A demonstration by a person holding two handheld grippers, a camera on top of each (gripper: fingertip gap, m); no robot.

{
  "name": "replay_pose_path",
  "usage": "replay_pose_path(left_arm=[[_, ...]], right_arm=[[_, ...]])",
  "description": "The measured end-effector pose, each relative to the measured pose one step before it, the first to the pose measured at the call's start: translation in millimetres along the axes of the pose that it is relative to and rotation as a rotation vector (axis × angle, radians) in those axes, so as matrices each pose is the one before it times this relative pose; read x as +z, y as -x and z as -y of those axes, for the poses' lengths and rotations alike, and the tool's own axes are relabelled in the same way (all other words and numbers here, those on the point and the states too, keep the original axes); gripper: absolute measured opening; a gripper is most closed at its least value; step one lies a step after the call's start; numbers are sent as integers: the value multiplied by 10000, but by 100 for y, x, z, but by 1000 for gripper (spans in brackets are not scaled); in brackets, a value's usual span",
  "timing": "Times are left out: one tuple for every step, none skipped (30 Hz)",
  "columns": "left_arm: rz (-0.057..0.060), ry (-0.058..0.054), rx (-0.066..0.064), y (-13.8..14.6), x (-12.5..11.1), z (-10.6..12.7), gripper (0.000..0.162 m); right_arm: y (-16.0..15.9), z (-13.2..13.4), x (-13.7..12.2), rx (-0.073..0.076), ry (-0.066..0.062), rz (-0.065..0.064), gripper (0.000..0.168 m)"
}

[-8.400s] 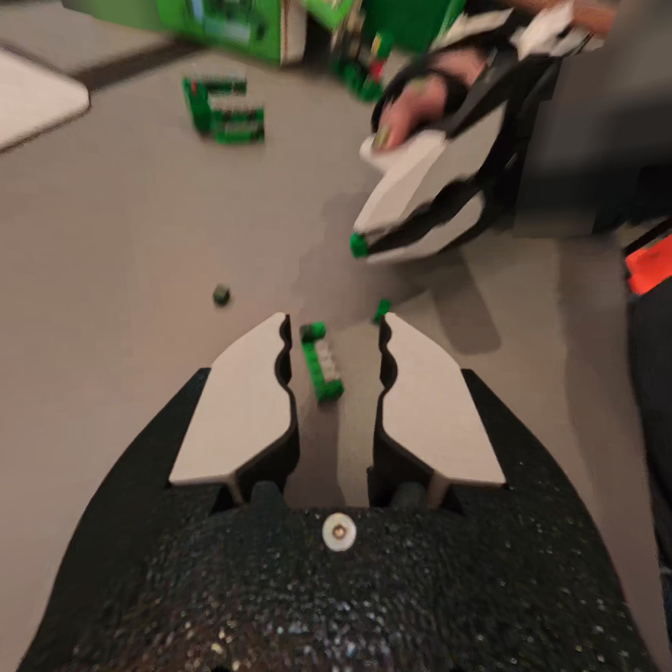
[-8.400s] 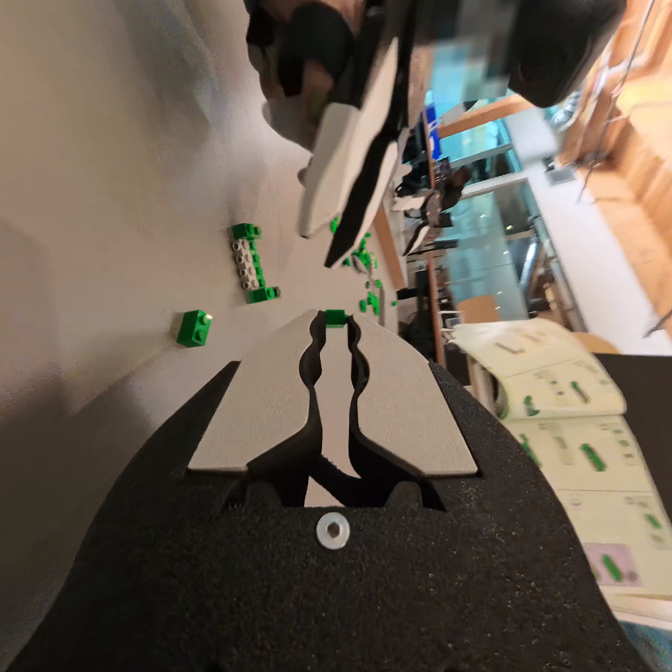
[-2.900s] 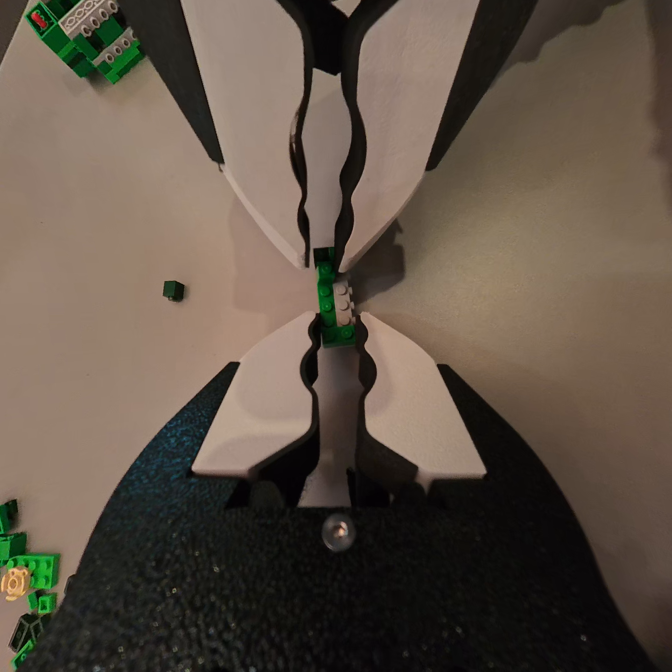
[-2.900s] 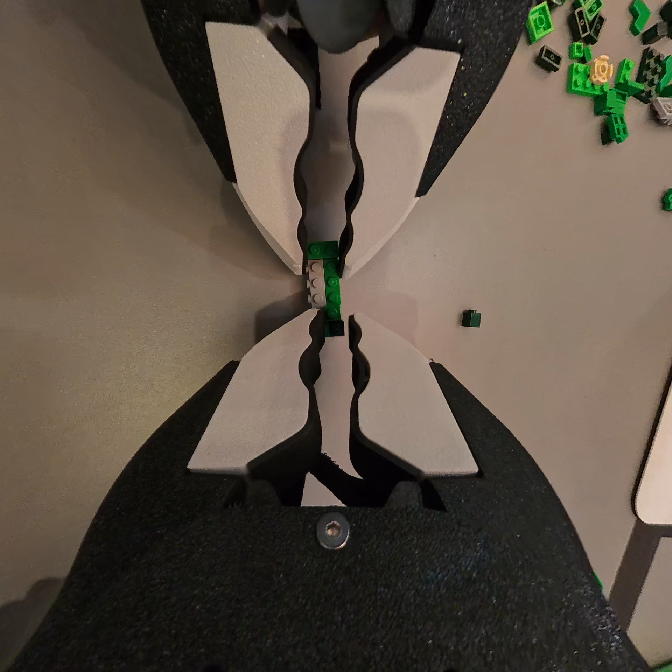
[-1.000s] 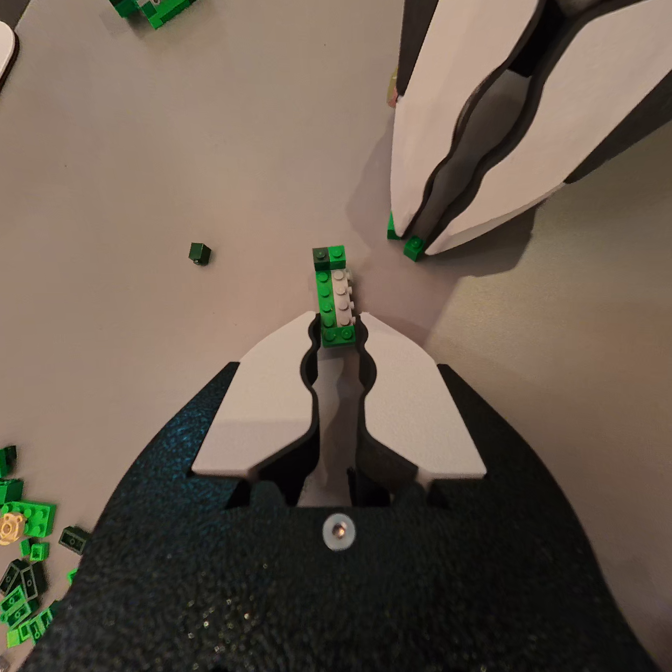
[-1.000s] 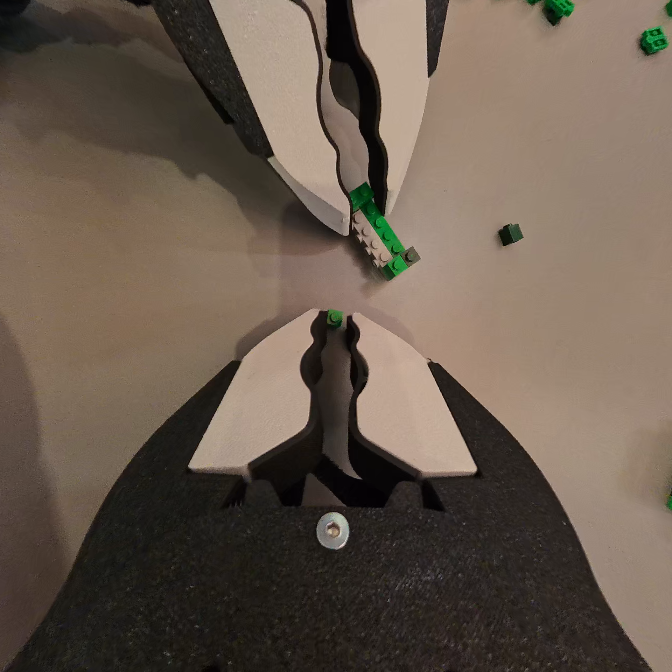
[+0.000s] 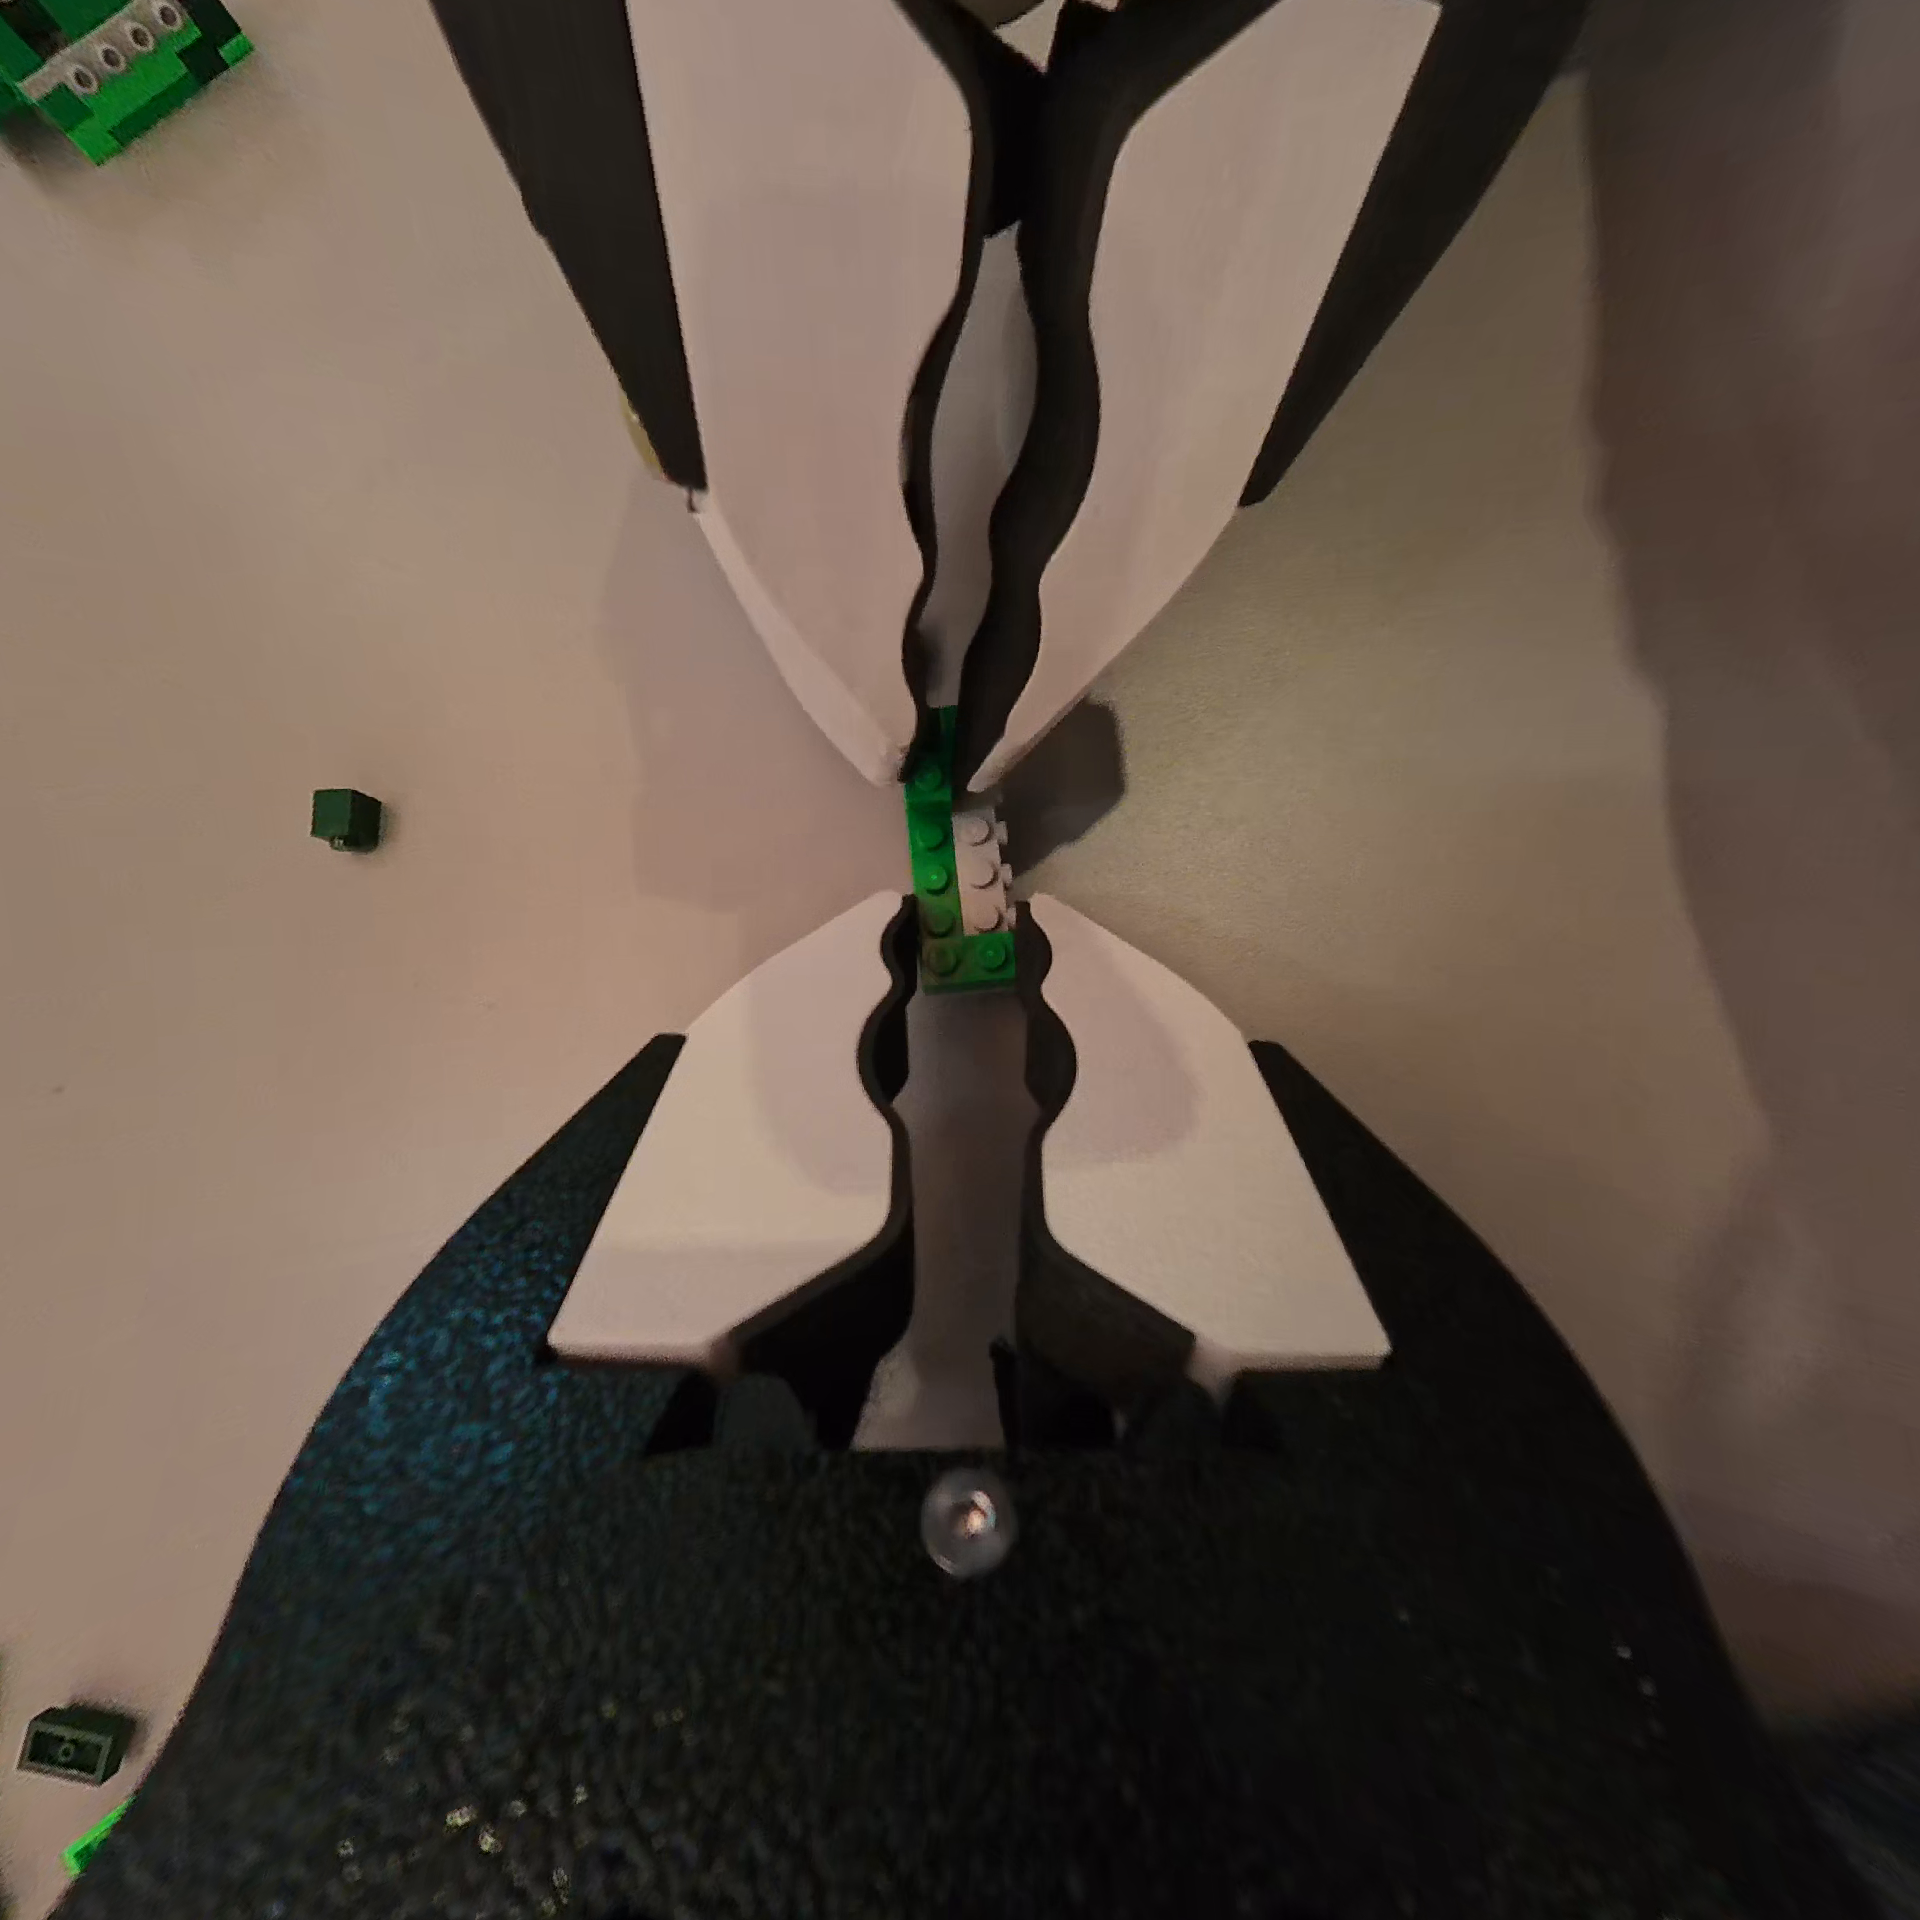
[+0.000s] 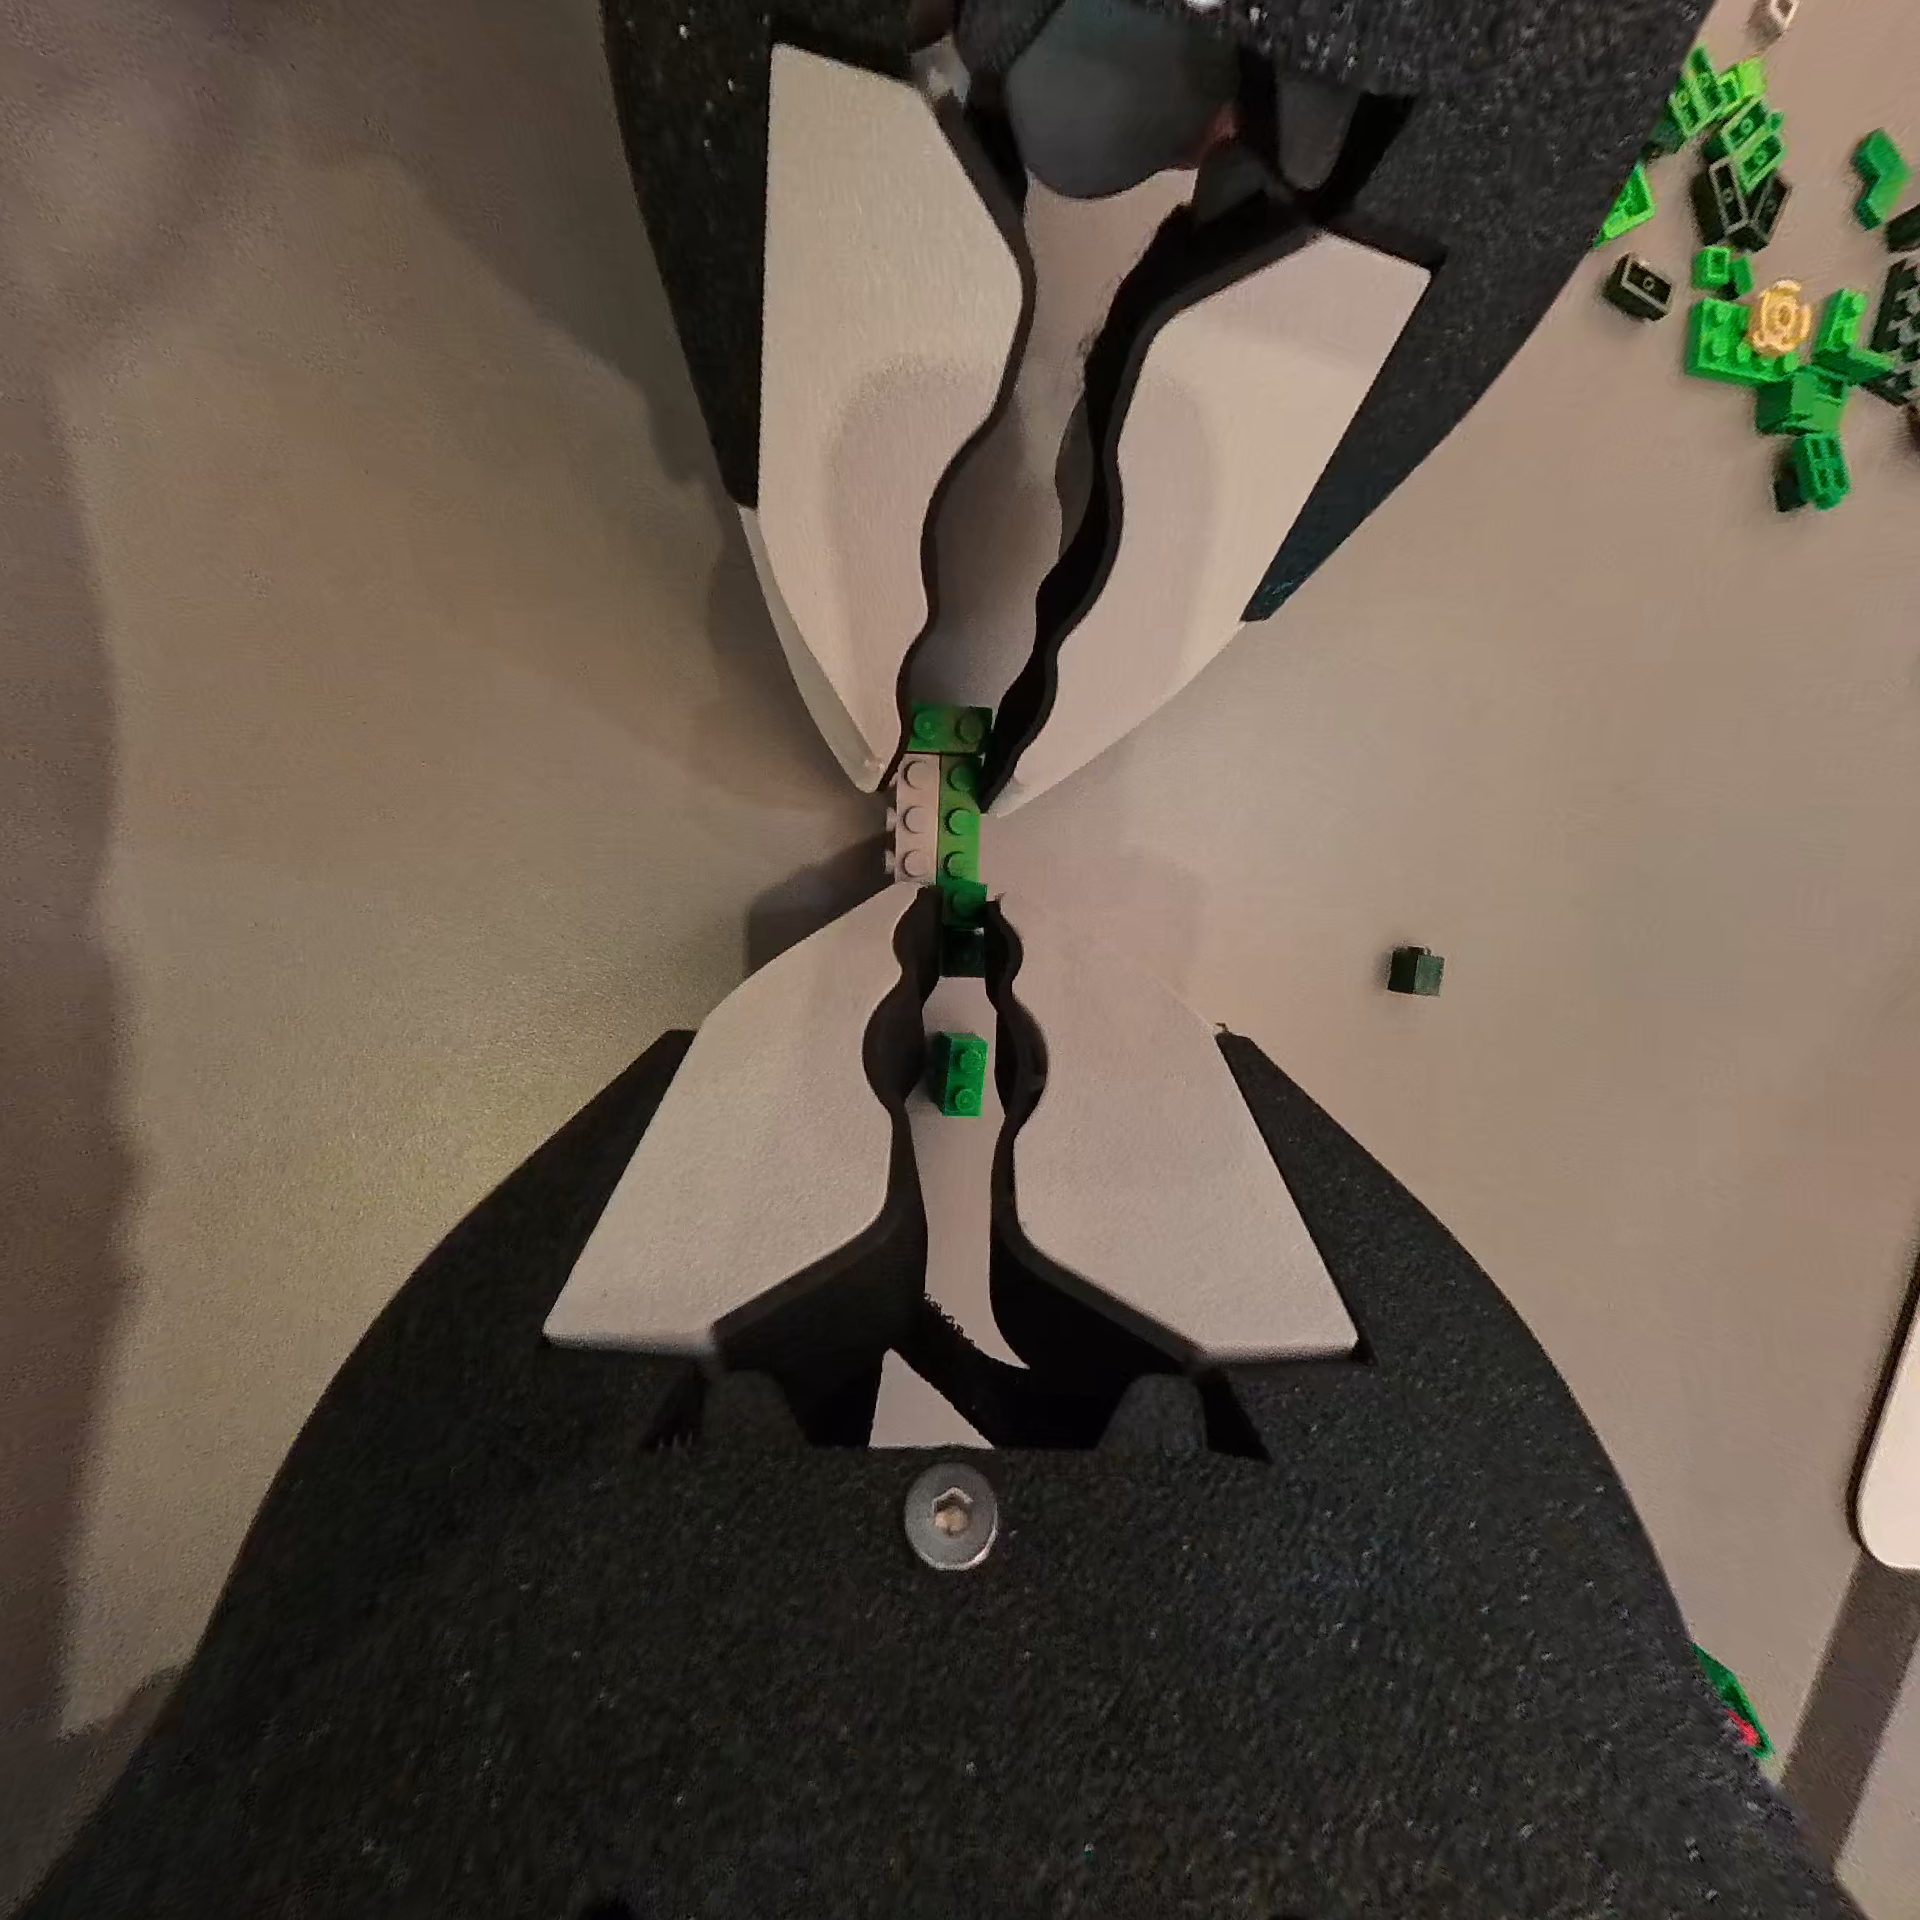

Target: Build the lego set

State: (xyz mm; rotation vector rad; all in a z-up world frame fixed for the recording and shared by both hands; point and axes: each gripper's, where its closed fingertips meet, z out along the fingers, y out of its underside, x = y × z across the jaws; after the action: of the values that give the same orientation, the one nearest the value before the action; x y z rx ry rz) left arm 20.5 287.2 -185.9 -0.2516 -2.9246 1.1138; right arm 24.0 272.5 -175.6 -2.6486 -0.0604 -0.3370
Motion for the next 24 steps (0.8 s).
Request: replay_pose_path(left_arm=[[36, 27, 41, 27, -2, -26, 17], [23, 12, 41, 0, -5, -6, 17], [25, 9, 50, 3, 10, 14, 17], [2, -9, 31, -22, 8, 34, 17], [-6, -16, 35, -39, 6, 51, 17], [5, -24, 21, -7, -3, 42, 17], [-4, -36, 8, -1, -24, 51, 17], [-16, -43, 5, -22, -40, 53, 17], [-32, -39, -3, -46, -14, 49, 17], [-10, -16, 11, -16, -2, 22, 17], [-9, -7, 22, -23, 6, 28, 17], [-15, -5, 14, -37, 12, 18, 17], [-11, -8, 11, -23, 20, 28, 17], [-2, -10, 12, -4, 8, 14, 17], [-19, -21, 5, -31, 8, 35, 17], [-20, -20, -3, -30, 0, 26, 17], [-12, -16, 0, -5, 4, 26, 17], [9, -4, 6, 16, 3, 5, 17], [8, -5, -1, 7, -3, -1, 17], [-6, -8, -14, 11, -10, 5, 17], [2, -6, -18, 17, -4, -4, 17], [10, -9, -10, 23, -16, 1, 17], [-3, -6, -11, 6, -4, -3, 17], [1, -5, -9, 14, 2, 3, 17]], right_arm=[[-17, -34, 8, -52, 86, 1, 7], [31, -57, 0, -57, 95, 25, 7], [24, -59, -5, -42, 98, 36, 7], [35, -24, -40, -25, 74, 45, 7], [46, -12, -45, -21, 68, 53, 7], [-11, -1, -57, -21, 51, 20, 8], [-22, 11, -52, -25, 28, 6, 7], [-11, 18, -47, -24, 15, 14, 7], [30, 12, -41, -24, 24, 44, 8], [19, 8, -33, -23, 31, 33, 8], [47, -21, -13, -14, 44, 53, 8], [53, -11, -19, -10, 38, 56, 7], [31, -29, -24, -7, 37, 45, 7], [20, -16, -24, 3, 22, 40, 7], [44, -11, -32, 14, 15, 54, 7], [45, -4, -32, 16, 17, 46, 7], [27, 6, -31, -3, 11, 28, 7], [48, 4, -26, -2, 11, 27, 8], [34, 7, -11, 11, 5, 14, 7], [48, 3, -14, 3, 2, 22, 8], [44, 0, 7, 3, -1, 15, 8], [-7, -5, 21, 11, -9, -15, 8], [-14, 3, 11, 25, -19, -2, 8], [-32, -3, 22, 37, -12, -10, 8]])
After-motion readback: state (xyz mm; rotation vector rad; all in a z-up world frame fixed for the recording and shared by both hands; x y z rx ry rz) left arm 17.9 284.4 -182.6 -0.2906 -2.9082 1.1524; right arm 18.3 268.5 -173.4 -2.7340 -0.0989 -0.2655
